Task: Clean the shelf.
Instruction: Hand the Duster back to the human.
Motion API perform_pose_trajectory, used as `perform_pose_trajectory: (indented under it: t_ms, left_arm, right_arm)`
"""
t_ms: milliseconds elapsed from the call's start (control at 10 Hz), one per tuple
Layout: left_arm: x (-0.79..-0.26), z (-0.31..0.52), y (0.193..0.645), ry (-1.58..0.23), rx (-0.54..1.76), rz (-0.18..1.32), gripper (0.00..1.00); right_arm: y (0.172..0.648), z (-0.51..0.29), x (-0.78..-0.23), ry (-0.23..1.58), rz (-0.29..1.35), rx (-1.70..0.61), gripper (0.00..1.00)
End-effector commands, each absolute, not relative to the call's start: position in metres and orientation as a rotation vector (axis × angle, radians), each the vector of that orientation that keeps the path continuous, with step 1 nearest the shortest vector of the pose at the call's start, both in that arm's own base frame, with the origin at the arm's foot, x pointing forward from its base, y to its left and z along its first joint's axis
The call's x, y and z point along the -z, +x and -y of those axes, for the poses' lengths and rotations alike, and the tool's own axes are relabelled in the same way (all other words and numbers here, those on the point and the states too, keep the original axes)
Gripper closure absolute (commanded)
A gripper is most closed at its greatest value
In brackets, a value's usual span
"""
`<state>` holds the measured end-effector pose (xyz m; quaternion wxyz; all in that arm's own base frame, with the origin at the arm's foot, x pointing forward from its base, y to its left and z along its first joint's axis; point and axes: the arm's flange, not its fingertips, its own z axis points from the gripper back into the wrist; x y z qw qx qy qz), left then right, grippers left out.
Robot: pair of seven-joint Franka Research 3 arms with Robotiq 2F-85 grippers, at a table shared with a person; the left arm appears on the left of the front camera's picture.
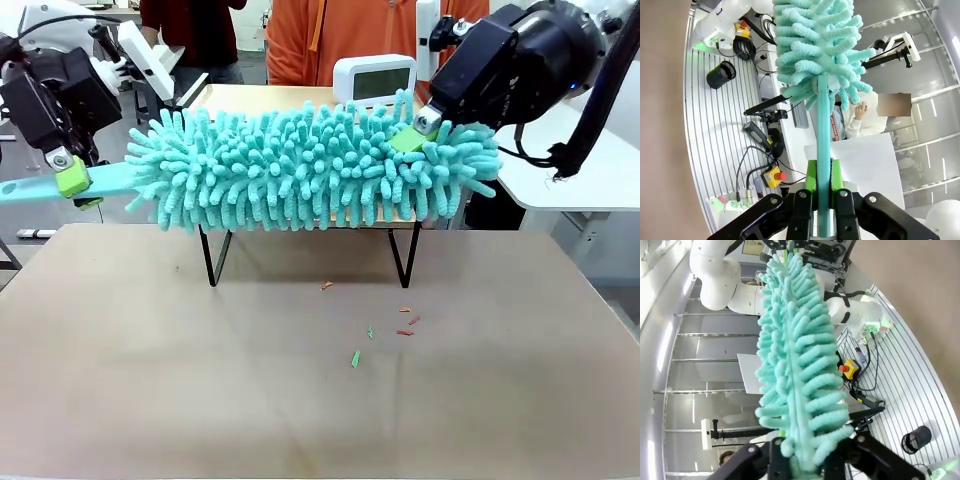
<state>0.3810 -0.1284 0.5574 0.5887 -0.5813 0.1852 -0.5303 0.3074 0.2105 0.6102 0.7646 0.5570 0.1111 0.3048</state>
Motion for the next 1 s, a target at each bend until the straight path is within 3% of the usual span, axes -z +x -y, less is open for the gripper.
perform_pose_trajectory:
  t_ms: [0, 500, 600, 700, 800, 900]
  left_arm:
    - [-0.567, 0.121, 0.389, -1.355, 1.230, -0.467, 0.88]
    - [-0.566, 0.121, 0.390, -1.341, 1.212, -0.436, 0.88]
    - [-0.567, 0.117, 0.394, -1.357, 1.184, -0.391, 0.32]
    - [-0.571, 0.107, 0.402, -1.398, 1.127, -0.277, 0.31]
    - [-0.576, 0.088, 0.409, -1.483, 1.060, -0.186, 0.00]
    - [-0.579, 0.056, 0.419, -1.578, 0.941, -0.049, 0.29]
  right_arm:
    - [0.309, -0.212, -0.608, 1.212, -0.222, -0.667, 1.00]
    - [0.311, -0.211, -0.607, 1.219, -0.258, -0.679, 1.00]
    - [0.311, -0.209, -0.607, 1.224, -0.268, -0.680, 1.00]
    - [0.313, -0.204, -0.608, 1.227, -0.259, -0.666, 1.00]
    - [0.313, -0.197, -0.610, 1.243, -0.254, -0.661, 1.00]
    - [0.315, -0.188, -0.612, 1.246, -0.238, -0.646, 1.00]
